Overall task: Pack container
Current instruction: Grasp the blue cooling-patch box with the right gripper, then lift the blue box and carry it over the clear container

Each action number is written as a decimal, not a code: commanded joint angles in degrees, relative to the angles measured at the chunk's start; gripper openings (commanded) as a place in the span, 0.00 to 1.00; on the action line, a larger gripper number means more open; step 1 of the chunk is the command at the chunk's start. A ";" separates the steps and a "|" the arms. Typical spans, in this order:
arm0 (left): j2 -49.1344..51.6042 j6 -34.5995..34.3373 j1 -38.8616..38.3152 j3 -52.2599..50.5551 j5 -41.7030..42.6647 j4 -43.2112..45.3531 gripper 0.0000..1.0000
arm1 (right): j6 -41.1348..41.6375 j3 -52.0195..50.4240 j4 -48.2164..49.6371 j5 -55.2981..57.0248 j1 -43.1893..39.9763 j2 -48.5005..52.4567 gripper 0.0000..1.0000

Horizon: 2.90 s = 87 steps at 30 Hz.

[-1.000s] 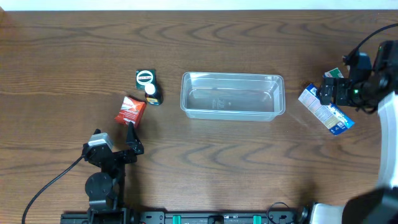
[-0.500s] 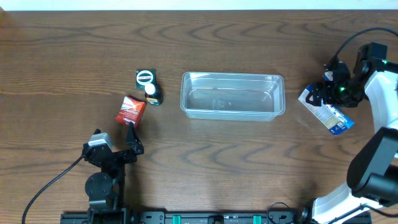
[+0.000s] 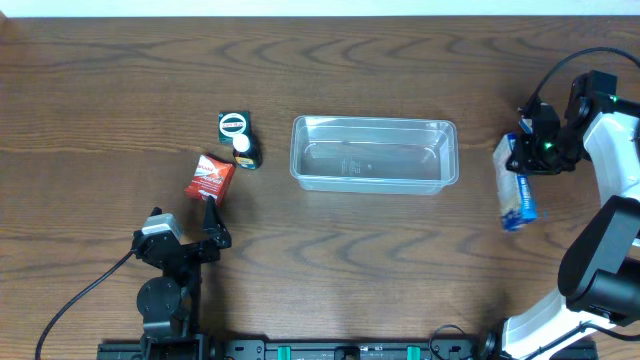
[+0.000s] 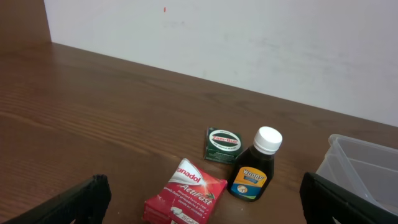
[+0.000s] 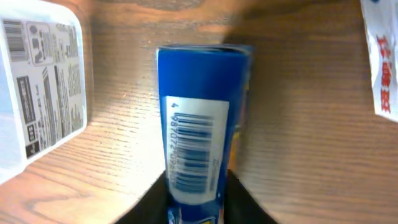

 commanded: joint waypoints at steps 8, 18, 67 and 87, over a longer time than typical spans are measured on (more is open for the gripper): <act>0.07 -0.24 0.24 -1.20 -1.53 -2.03 0.98 | 3.45 3.04 -3.23 3.15 -0.28 0.17 0.01; 0.07 -0.26 0.24 -1.20 -1.51 -2.03 0.98 | 0.37 24.13 -21.94 4.07 1.44 -0.07 0.01; 0.07 -0.24 0.24 -1.20 -1.53 -2.03 0.98 | -40.15 18.93 -9.35 14.62 44.57 -0.50 0.01; 0.07 -0.24 0.24 -1.20 -1.53 -2.03 0.98 | -45.79 8.39 3.30 11.26 42.32 -0.42 0.01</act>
